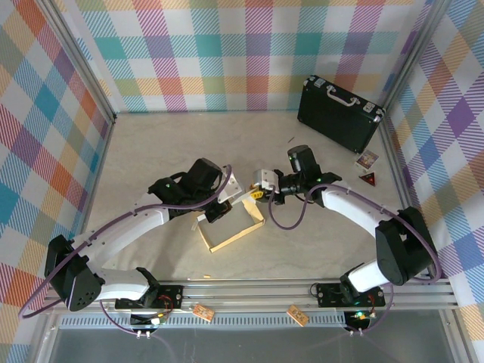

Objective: Fold the paper box

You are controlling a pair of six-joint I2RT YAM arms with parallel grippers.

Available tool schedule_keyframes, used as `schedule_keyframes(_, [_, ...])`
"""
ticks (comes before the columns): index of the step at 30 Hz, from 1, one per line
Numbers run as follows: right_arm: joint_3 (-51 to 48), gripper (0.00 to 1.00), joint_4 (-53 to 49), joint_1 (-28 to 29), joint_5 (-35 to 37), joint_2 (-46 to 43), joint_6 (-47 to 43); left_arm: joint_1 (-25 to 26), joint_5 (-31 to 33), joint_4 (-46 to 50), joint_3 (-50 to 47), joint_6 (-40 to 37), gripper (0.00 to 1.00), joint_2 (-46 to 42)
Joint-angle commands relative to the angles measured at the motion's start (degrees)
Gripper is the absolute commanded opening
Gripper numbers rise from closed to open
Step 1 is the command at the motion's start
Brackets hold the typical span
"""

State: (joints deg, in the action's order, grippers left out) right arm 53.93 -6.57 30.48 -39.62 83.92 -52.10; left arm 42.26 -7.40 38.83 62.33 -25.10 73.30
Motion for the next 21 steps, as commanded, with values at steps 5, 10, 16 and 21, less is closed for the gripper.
schedule_keyframes(5, [1.45, 0.00, -2.42, 0.47, 0.13, 0.63, -1.97, 0.62, 5.99, -2.22, -1.34, 6.07, 0.33, -4.55])
schedule_keyframes(10, [1.19, 0.00, -2.38, 0.46, 0.57, 1.06, -1.27, 0.60, 11.11, -9.57, -6.47, 16.13, 0.53, -15.13])
schedule_keyframes(16, [1.50, 0.00, -1.92, 0.46, 0.70, 2.20, -0.38, -0.23, 36.20, -8.33, -14.79, 43.29, 0.74, -32.39])
schedule_keyframes(21, [2.12, 0.00, -1.68, 0.37, 0.09, 2.30, 0.48, -7.71, 39.93, -2.25, -21.27, 55.32, 0.70, -38.32])
